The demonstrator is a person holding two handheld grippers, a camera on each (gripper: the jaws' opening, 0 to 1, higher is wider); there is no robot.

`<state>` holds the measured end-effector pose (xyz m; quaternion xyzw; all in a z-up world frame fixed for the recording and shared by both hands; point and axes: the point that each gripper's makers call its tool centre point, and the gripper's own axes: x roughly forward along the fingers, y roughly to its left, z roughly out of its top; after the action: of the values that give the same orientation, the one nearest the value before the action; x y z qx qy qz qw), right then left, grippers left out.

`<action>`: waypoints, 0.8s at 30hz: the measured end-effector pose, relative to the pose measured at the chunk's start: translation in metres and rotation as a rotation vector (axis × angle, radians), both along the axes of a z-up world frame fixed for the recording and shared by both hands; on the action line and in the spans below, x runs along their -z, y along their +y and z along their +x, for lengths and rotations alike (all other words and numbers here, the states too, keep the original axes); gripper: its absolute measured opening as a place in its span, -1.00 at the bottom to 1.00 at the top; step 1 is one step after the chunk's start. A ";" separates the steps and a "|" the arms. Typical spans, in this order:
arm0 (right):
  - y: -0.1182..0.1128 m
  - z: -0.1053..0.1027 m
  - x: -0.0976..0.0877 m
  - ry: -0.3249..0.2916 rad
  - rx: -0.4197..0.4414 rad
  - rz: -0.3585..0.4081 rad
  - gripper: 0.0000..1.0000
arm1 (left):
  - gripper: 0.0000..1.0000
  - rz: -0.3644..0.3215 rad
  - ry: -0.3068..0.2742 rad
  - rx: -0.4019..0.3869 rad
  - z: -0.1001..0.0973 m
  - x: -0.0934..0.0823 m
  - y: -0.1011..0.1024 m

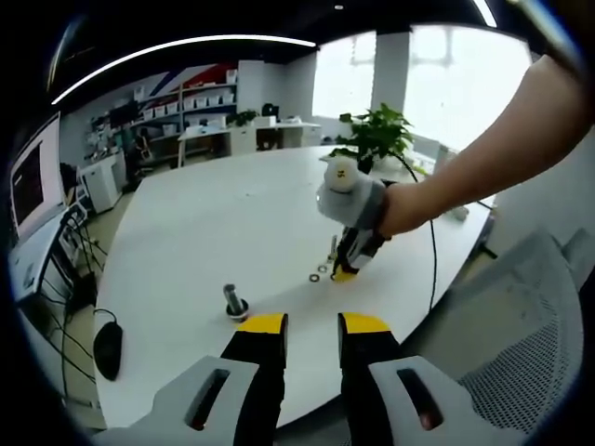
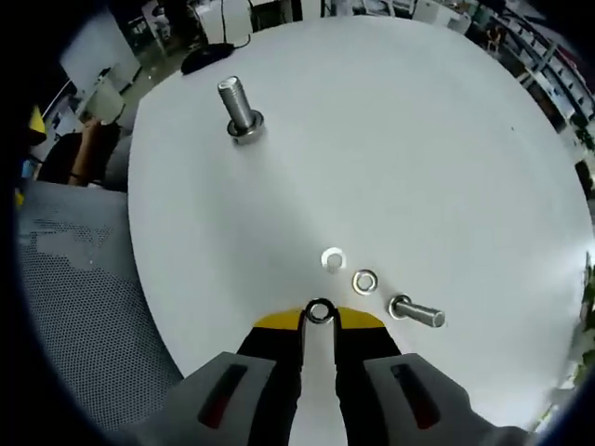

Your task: Place the washer onto the threaded stud by aligning its center hole with the stud, sliding it down to the base, and recovering from edge contact or off-axis alignment until the washer reaches the visible bottom stop.

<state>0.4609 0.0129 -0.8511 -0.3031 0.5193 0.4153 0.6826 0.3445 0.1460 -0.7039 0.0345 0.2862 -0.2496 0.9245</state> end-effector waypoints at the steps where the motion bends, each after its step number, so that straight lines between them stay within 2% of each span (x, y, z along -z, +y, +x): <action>1: -0.003 0.001 -0.001 -0.003 0.008 0.002 -0.73 | -0.61 0.000 0.000 0.000 0.000 0.000 0.000; 10: -0.031 0.016 -0.019 -0.051 0.052 0.003 -0.73 | -0.61 0.001 -0.001 -0.001 0.000 0.000 0.000; 17: -0.039 0.028 -0.035 -0.101 0.072 0.018 -0.73 | -0.62 0.010 0.000 0.009 -0.001 0.001 -0.002; 21: -0.034 0.034 -0.049 -0.170 0.028 0.033 -0.73 | -0.62 0.009 0.000 0.002 -0.001 0.001 0.000; 24: -0.033 0.033 -0.053 -0.192 -0.011 0.014 -0.73 | -0.62 0.010 0.000 0.000 -0.002 0.001 0.000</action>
<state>0.4937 -0.0201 -0.7982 -0.3396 0.4466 0.3918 0.7292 0.3429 0.1458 -0.7047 0.0392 0.2876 -0.2483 0.9242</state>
